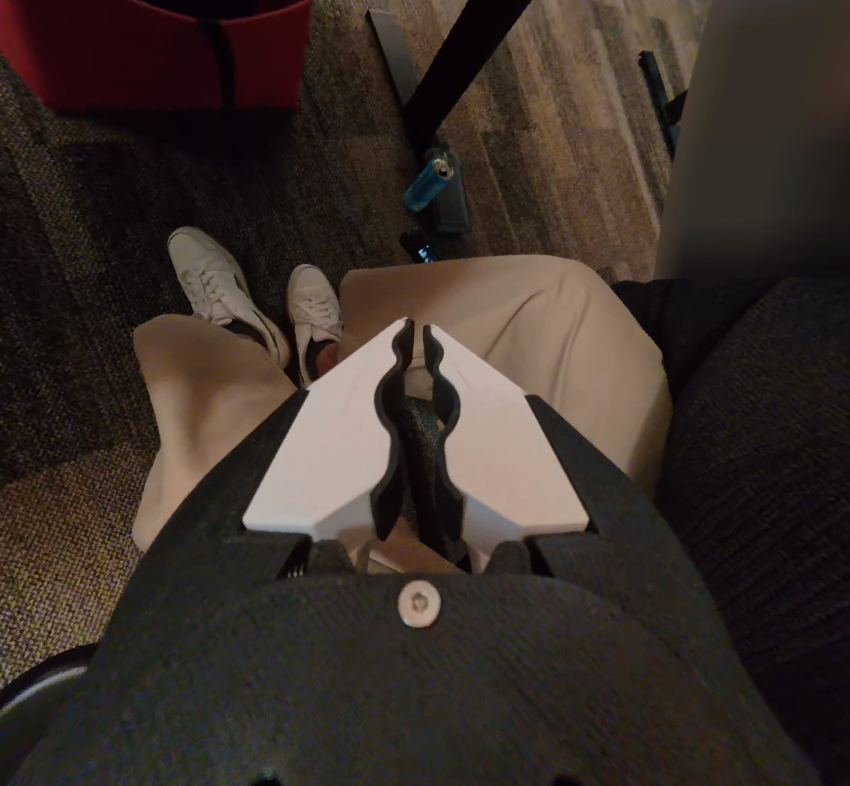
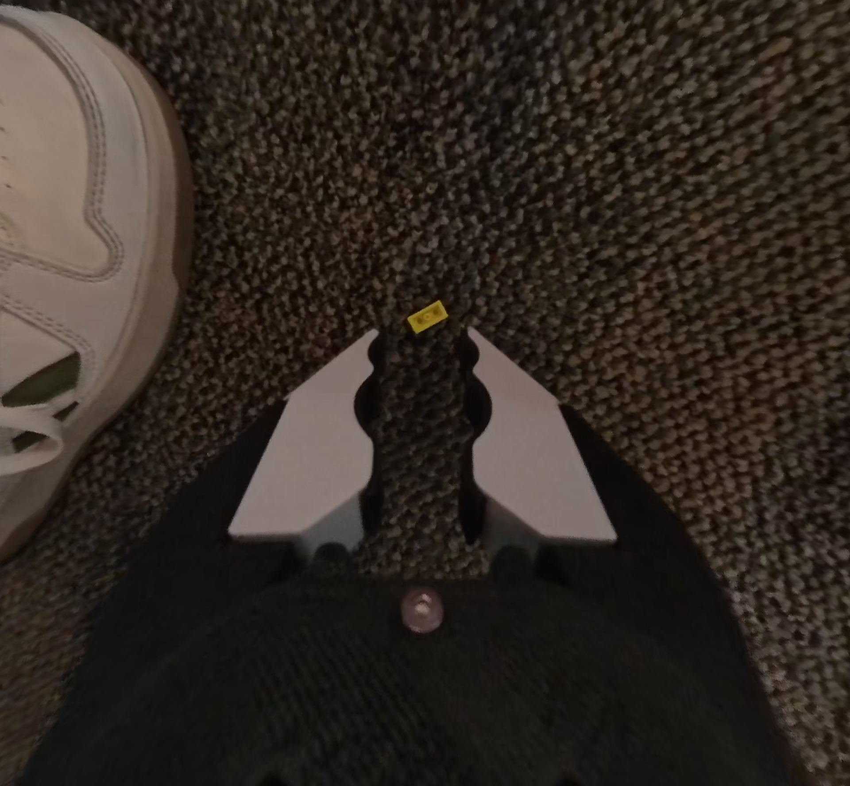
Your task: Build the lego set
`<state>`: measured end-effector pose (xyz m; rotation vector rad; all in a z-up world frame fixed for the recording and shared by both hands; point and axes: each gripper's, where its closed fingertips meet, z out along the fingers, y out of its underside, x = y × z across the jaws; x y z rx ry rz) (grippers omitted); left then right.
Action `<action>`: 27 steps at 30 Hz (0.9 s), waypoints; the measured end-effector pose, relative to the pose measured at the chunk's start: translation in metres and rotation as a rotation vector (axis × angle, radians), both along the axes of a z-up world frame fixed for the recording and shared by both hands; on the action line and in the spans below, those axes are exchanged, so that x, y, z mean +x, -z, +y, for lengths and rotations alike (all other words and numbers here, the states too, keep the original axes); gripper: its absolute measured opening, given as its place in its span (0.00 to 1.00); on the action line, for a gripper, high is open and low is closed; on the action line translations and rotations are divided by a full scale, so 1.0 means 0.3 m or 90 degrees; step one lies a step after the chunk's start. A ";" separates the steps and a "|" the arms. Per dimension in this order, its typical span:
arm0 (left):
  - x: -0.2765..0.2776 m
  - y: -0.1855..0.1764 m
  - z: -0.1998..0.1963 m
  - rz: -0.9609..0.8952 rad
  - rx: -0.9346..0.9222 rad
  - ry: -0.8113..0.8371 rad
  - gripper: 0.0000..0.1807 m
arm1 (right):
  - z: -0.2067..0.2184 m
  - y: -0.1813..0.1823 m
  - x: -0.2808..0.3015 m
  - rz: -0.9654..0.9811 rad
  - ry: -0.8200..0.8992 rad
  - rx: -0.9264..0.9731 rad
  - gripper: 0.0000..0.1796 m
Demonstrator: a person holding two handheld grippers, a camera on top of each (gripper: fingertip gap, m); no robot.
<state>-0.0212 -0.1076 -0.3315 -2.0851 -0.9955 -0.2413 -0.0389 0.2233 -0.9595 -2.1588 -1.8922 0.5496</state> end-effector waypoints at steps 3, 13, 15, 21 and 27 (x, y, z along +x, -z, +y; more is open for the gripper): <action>0.008 0.012 -0.003 -0.004 -0.007 0.003 0.01 | -0.002 0.003 -0.015 0.002 -0.006 0.001 0.17; 0.010 0.020 0.001 -0.012 -0.004 0.000 0.00 | 0.025 -0.019 -0.012 -0.010 -0.015 -0.005 0.09; 0.023 -0.008 0.001 -0.005 0.007 0.000 0.00 | 0.021 -0.103 0.002 0.013 -0.021 -0.010 0.09; 0.130 -0.257 0.004 0.068 0.083 0.016 0.00 | -0.004 -0.656 0.181 0.101 -0.094 -0.014 0.09; 0.331 -0.500 0.021 0.108 0.188 0.082 0.02 | 0.089 -1.389 0.383 0.201 -0.149 0.061 0.09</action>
